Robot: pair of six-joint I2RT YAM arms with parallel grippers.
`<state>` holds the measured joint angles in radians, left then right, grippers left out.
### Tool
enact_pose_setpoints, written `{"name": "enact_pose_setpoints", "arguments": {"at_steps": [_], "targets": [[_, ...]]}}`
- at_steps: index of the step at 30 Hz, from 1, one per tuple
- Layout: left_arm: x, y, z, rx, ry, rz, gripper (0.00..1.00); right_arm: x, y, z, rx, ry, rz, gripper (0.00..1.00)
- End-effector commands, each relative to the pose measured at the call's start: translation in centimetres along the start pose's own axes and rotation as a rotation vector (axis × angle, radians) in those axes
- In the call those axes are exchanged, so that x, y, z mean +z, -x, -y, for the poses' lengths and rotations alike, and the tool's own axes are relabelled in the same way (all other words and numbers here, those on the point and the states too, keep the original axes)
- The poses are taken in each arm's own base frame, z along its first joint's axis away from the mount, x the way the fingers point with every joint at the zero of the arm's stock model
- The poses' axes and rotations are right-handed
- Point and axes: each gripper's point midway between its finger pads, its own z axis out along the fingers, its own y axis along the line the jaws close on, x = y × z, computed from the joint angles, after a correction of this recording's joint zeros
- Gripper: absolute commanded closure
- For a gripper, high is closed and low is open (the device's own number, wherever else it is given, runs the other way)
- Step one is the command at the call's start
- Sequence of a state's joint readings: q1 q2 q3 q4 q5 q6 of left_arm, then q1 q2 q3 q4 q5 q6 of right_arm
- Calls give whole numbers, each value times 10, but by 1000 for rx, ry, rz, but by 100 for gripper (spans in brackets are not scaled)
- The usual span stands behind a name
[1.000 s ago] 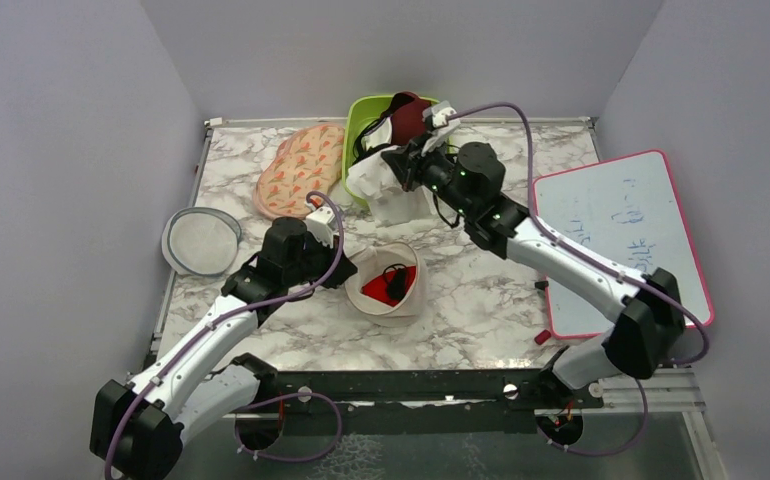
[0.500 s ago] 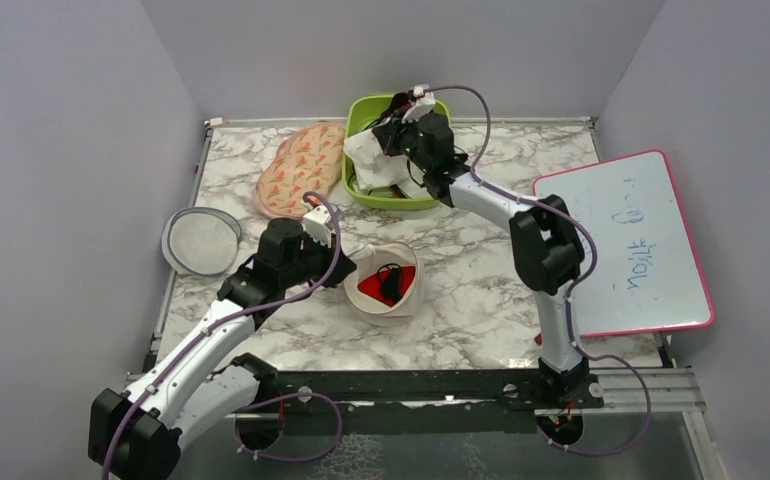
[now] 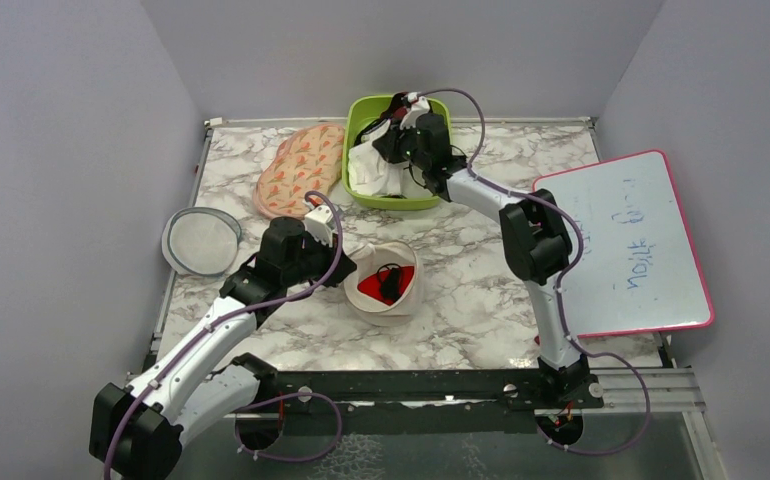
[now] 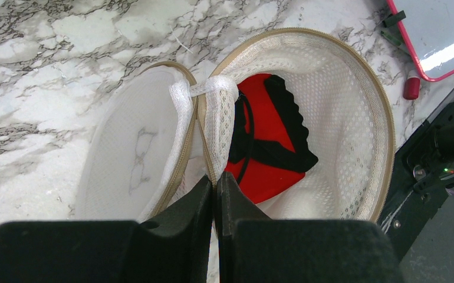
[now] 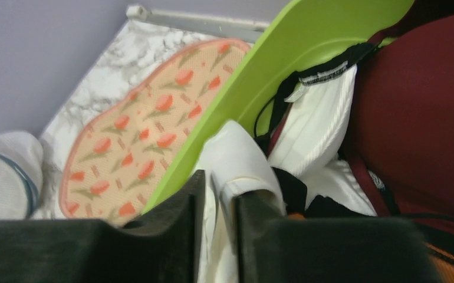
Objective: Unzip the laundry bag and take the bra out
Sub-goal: Place the bra in the bin, then pick up the bra from the laundry bag.
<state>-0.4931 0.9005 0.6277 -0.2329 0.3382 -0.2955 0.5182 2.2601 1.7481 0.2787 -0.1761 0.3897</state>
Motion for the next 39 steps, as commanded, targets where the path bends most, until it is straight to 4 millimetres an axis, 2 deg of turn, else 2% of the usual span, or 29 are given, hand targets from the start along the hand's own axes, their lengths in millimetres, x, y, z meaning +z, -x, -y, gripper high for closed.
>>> {"name": "enact_pose_setpoints", "arguments": {"at_steps": [1,5,7,10,14,15,18,22,25,27,30,35,39], "targets": [[1,15,2,32,-1,44,100,-25,13,-12,-74,16,-78,68],[0,16,3,34,-3,48,100,-57,31,-12,-131,-50,-137,43],[0,16,3,32,-3,49,100,-81,33,-15,-142,-63,-162,38],[0,16,4,31,-9,47,100,-122,34,-29,-140,-34,-186,35],[1,15,6,30,-23,45,100,-174,17,-51,-126,28,-268,35],[1,15,6,30,-27,43,100,-187,17,-62,-134,58,-276,35],[3,13,9,23,-44,32,100,-219,0,-97,-157,162,-333,35],[7,7,13,14,-78,6,100,-251,-25,-146,-158,292,-388,40],[9,3,15,4,-94,-11,100,-267,-49,-171,-139,335,-456,51],[10,1,16,0,-108,-20,100,-274,-67,-180,-133,341,-504,58],[12,1,18,0,-118,-25,100,-278,-98,-184,-139,327,-579,59],[12,1,18,1,-122,-25,100,-274,-139,-172,-194,196,-676,59],[12,1,19,0,-126,-26,100,-270,-166,-148,-241,60,-738,57]]}}
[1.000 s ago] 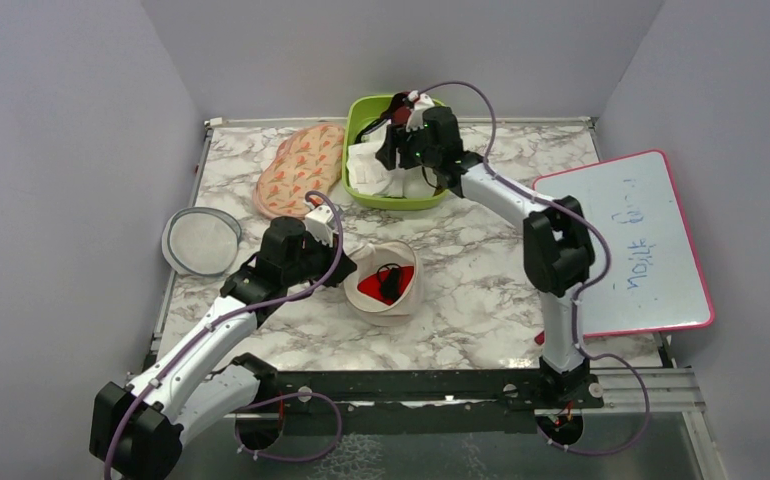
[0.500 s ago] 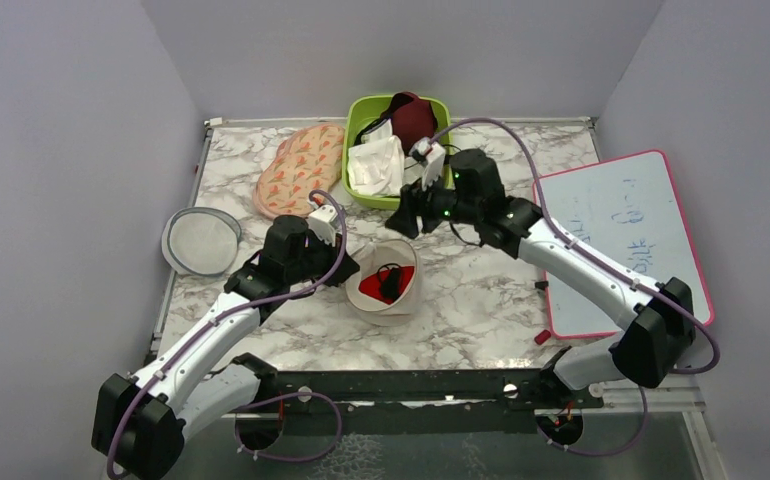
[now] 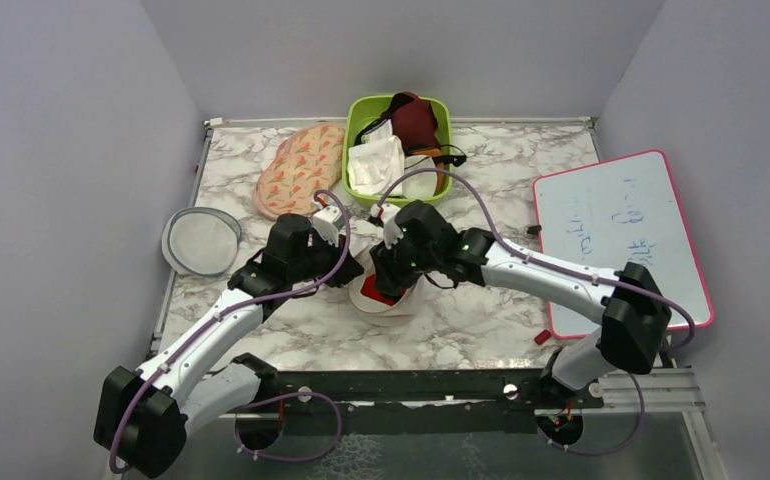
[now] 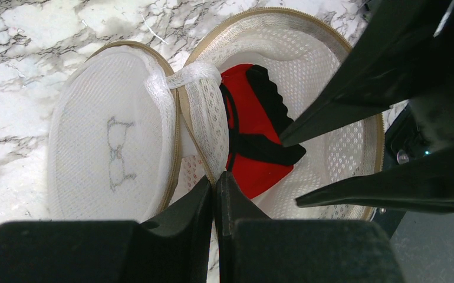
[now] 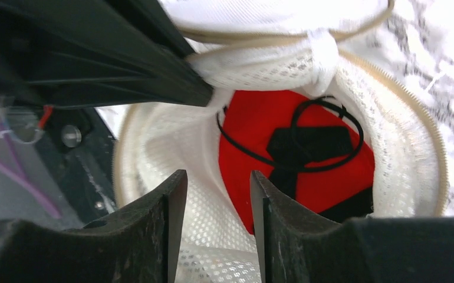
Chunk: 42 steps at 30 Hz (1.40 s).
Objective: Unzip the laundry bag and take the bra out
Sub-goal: Pick up the bra from the laundry bag.
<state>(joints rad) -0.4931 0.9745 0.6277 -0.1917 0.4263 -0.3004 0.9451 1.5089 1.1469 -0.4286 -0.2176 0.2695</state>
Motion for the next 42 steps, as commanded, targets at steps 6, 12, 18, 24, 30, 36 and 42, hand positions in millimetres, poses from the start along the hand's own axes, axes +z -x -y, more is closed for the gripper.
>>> {"name": "enact_pose_setpoints", "arguments": {"at_steps": [6,12,18,24,30,36,42], "targets": [[0,8,12,20,-60,22,100,27,-52,56,16,-301,-134,48],[2,7,14,14,-78,14,100,41,-74,67,-16,-313,-172,29],[5,3,14,4,-87,-5,100,67,-92,83,-36,-343,-172,20],[5,3,14,5,-85,-2,100,79,-120,99,-35,-457,-222,28],[10,-2,10,-7,-78,-25,100,74,-97,87,-19,-411,-115,74],[12,-5,6,-13,-62,-37,100,54,-49,64,-3,-328,84,99],[14,-6,7,-20,-68,-45,100,32,-18,49,11,-283,211,99]]}}
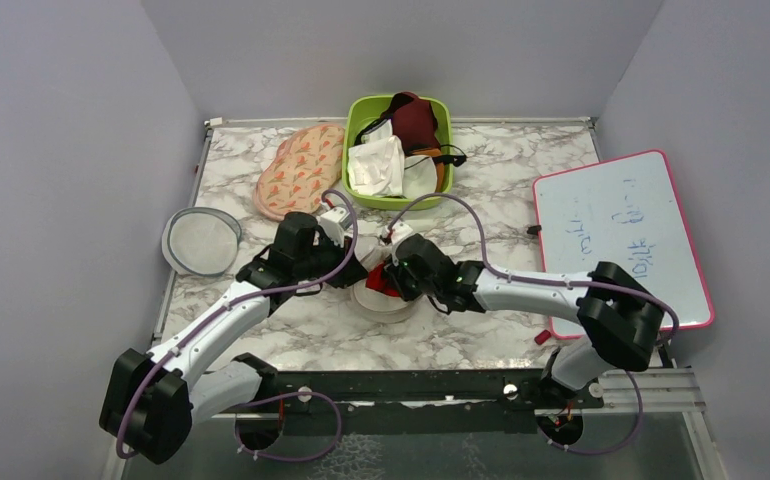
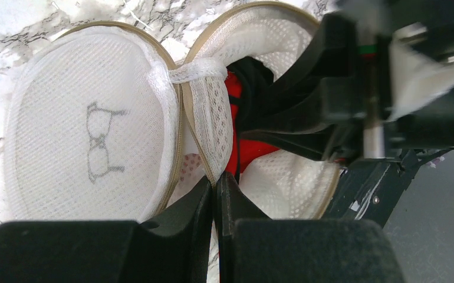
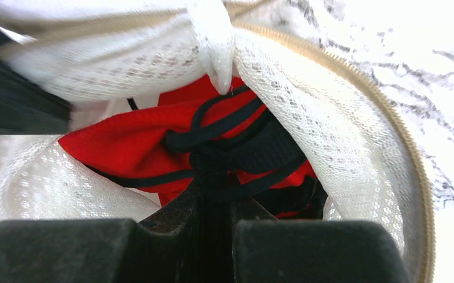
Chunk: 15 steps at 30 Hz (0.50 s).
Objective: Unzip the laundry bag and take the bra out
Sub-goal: Pick up the bra from the laundry bag.
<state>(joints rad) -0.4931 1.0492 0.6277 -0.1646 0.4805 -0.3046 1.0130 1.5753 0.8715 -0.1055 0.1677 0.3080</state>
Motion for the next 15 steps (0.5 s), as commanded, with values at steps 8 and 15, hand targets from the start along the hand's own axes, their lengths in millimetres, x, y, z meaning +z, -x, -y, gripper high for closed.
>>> {"name": "enact_pose_setpoints", "arguments": {"at_steps": [8,15], "targets": [[1,5,8,6,-38,9,100,-38,57,-14,124,105,291,99],[-1,7,11,14,-49,22,100,-62,82,-9,210,125,492,99]]}}
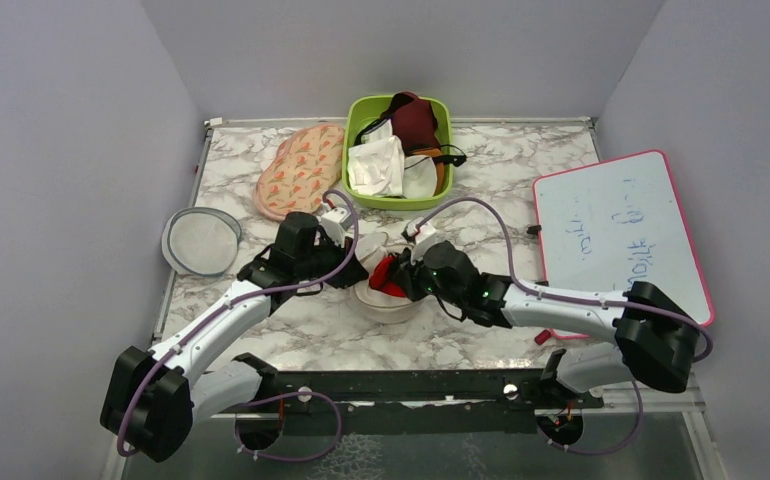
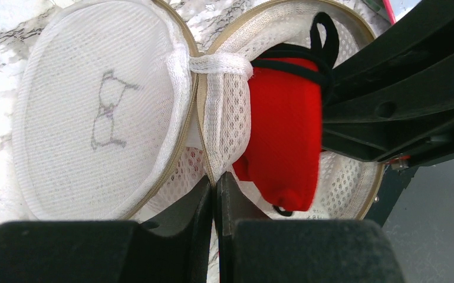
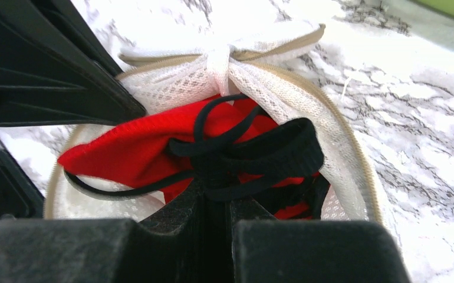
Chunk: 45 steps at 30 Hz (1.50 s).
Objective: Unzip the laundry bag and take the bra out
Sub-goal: Pick up the bra from the laundry bag.
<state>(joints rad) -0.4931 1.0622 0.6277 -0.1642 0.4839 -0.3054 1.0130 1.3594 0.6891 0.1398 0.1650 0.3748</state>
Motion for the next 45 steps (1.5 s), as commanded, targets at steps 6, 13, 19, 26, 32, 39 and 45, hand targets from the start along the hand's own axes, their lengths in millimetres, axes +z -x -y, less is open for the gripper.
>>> {"name": "enact_pose_setpoints", "arguments": {"at_steps": [6,13,19,26,32,39,45], "targets": [[-7,13,15,33,-51,51,100,-17,84,-20,117,99,384,99],[-7,14,16,34,-58,52,100,-32,116,-25,183,124,492,99],[-10,17,16,44,-46,68,100,-38,112,-15,293,73,466,99],[-12,19,11,46,-14,77,100,-45,95,-44,309,210,309,99],[-17,25,7,56,23,106,100,-55,69,-84,147,419,96,99],[-18,26,3,56,49,112,100,-82,79,-117,109,646,152,99],[-19,25,3,50,51,114,100,-91,110,-124,136,682,266,99]]}}
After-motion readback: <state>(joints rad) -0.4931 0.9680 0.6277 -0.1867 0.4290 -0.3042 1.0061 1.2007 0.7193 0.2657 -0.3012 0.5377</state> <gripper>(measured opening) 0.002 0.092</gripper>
